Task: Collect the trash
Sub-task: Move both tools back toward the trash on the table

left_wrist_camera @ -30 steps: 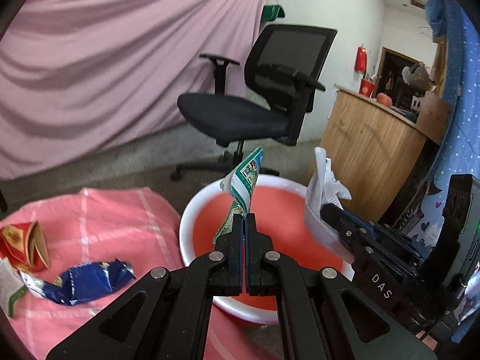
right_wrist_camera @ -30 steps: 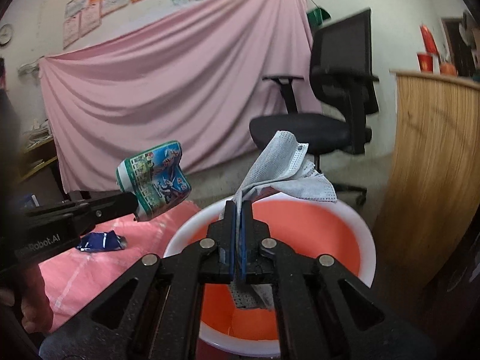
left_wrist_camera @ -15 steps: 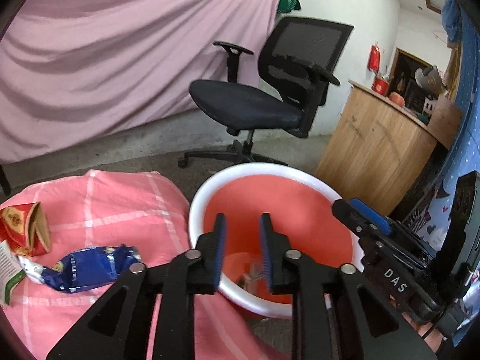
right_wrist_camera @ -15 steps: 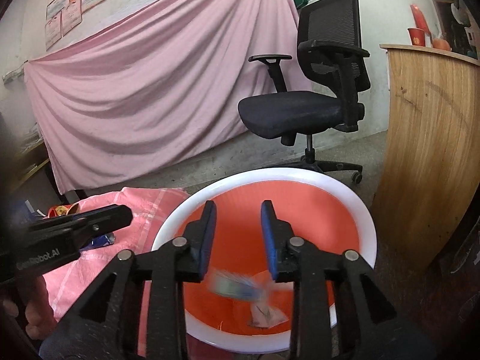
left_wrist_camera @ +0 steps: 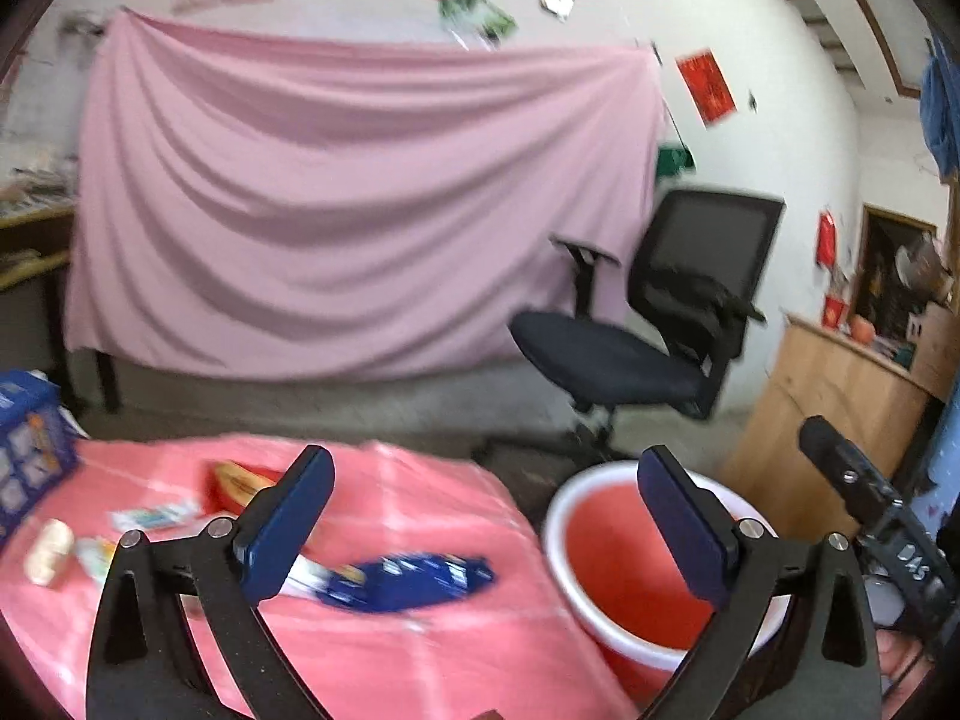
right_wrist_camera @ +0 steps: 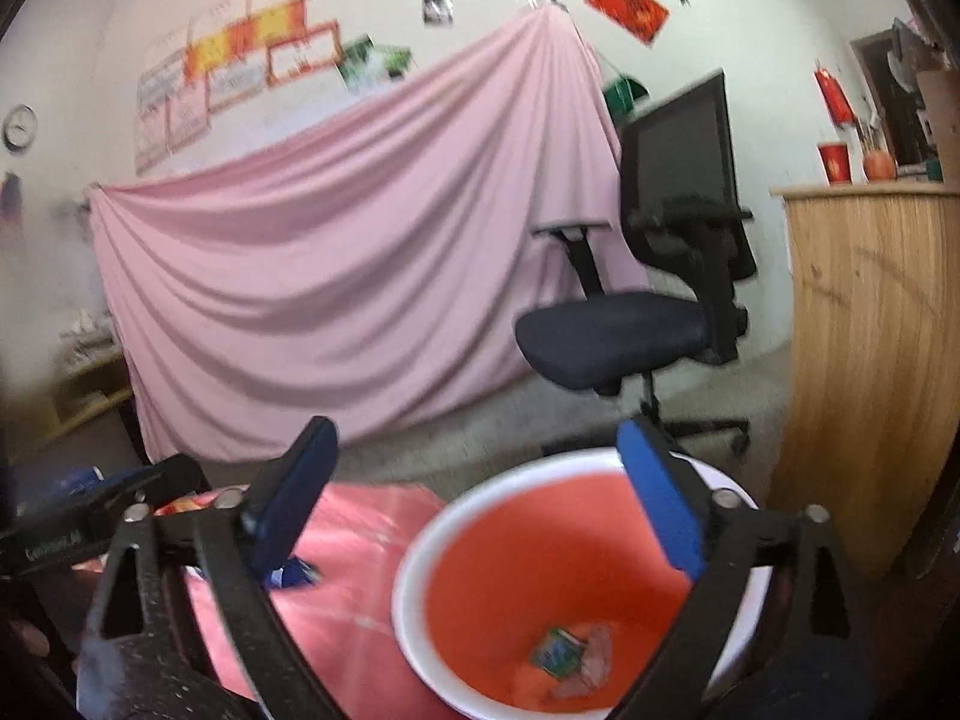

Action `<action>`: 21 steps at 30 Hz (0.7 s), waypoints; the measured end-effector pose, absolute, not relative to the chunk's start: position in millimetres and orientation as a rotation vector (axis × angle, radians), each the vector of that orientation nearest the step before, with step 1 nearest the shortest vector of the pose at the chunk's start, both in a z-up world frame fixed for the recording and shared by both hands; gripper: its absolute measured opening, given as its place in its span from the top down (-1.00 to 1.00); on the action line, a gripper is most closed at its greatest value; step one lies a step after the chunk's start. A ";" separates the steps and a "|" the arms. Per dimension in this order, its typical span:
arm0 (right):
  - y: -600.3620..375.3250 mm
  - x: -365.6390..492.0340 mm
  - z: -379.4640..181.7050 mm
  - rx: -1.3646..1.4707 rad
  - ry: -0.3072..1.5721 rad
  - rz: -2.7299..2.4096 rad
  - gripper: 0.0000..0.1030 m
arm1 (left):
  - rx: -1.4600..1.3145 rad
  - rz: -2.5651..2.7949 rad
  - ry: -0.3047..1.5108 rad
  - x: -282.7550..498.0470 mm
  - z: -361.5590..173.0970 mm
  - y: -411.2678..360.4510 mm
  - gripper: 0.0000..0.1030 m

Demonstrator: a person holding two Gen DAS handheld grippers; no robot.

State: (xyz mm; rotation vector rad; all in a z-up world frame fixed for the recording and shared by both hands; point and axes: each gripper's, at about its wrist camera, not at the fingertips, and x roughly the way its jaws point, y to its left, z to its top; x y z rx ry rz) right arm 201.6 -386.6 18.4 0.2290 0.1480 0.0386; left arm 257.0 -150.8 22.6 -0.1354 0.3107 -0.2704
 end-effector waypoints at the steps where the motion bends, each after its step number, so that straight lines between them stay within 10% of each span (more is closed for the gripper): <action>1: -379.4 198.2 22.6 0.229 0.117 0.060 -1.00 | -0.134 -0.250 0.292 251.0 24.8 -140.9 -0.93; 21: -243.0 197.9 30.6 0.061 0.017 0.341 -1.00 | -0.051 0.063 0.225 170.3 -2.2 12.3 -0.94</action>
